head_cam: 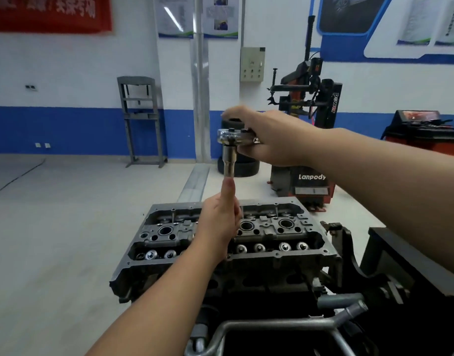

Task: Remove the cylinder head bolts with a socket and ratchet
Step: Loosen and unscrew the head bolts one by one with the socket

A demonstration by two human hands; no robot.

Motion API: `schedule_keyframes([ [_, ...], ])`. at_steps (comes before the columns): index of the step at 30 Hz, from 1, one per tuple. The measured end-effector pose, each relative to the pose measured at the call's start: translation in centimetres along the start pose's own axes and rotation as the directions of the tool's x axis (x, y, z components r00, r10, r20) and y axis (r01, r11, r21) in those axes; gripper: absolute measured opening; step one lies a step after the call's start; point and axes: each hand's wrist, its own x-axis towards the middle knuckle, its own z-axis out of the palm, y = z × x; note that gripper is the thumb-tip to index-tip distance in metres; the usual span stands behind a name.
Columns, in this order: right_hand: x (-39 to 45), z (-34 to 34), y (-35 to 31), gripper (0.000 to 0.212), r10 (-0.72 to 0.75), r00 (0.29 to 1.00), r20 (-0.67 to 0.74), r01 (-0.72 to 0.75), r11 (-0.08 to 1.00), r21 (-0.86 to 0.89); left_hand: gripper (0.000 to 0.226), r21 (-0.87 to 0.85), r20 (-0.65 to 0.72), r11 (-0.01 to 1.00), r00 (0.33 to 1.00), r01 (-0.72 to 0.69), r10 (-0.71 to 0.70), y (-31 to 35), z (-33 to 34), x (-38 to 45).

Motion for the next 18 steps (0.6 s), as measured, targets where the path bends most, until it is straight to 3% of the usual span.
schedule_keyframes([
  [4,-0.9,-1.3,-1.3,0.057,-0.057,0.998,0.038,0.060,0.995,-0.077,0.079,-0.016,0.003,0.999,1.000,0.030,-0.030,0.3,-0.2,-0.4],
  [18,-2.9,-1.5,-2.4,0.042,0.023,0.997,-0.071,-0.029,0.996,-0.081,0.079,0.019,0.027,1.000,0.999,0.018,-0.019,0.3,0.0,-0.2],
])
